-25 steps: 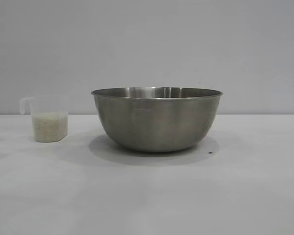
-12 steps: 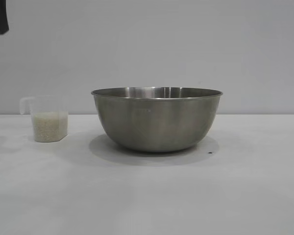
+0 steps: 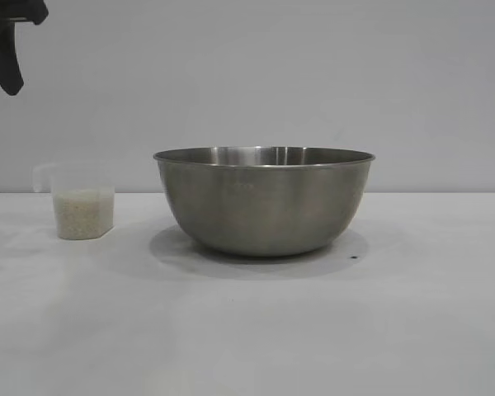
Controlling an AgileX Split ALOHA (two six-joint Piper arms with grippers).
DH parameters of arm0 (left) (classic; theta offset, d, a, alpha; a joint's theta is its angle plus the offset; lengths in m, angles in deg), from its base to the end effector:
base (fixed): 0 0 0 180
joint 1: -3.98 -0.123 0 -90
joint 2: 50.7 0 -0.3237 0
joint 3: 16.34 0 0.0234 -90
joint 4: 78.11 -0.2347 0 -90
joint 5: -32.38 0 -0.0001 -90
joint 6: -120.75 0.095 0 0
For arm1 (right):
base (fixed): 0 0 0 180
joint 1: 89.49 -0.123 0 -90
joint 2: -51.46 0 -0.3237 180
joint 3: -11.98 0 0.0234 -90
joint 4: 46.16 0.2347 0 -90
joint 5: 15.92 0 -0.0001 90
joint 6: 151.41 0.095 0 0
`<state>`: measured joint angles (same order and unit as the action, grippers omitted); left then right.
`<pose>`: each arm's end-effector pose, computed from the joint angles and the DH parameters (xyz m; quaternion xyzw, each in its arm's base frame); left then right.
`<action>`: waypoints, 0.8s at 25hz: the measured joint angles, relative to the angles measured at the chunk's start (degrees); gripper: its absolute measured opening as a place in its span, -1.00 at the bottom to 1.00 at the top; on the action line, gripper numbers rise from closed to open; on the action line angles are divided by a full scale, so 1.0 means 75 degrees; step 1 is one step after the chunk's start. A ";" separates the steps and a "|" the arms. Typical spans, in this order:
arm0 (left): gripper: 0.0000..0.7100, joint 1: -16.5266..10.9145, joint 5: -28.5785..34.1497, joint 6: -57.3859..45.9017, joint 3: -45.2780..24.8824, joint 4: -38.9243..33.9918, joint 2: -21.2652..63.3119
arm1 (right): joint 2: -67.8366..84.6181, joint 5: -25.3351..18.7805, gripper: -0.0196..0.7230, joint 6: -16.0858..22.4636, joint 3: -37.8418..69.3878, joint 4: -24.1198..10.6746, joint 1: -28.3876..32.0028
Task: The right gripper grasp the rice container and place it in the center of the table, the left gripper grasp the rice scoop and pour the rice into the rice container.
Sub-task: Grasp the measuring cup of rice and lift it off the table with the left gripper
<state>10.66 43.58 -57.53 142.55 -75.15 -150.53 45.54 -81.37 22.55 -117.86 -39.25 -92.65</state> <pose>0.3366 -0.0404 0.2776 0.0459 0.9128 -0.0324 0.4045 -0.0602 0.0071 0.2575 -0.0748 0.8678 0.0478 0.4889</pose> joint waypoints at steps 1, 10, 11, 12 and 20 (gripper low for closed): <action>-0.41 0.0000 -0.0219 0.0000 -0.0152 0.0016 0.0000 | 0.0000 0.0000 0.25 0.0000 0.0000 0.0000 0.0000; -0.41 0.0000 -0.2521 0.0000 -0.1576 0.0047 0.0046 | 0.0000 0.0000 0.25 0.0000 0.0000 0.0000 0.0000; -0.41 0.0000 -0.2749 0.0000 -0.1721 0.0047 0.0057 | 0.0000 0.0000 0.25 0.0000 0.0000 0.0000 0.0000; -0.41 0.0000 -0.3000 0.0000 -0.1862 0.0047 0.0057 | 0.0000 0.0000 0.25 0.0000 0.0000 0.0000 0.0000; -0.41 0.0000 -0.4830 0.0027 -0.2958 0.0047 0.0057 | 0.0000 0.0000 0.25 0.0000 0.0000 0.0000 0.0000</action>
<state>10.66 7.36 -57.32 120.36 -74.80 -150.10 45.54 -81.37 22.55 -117.86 -39.25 -92.65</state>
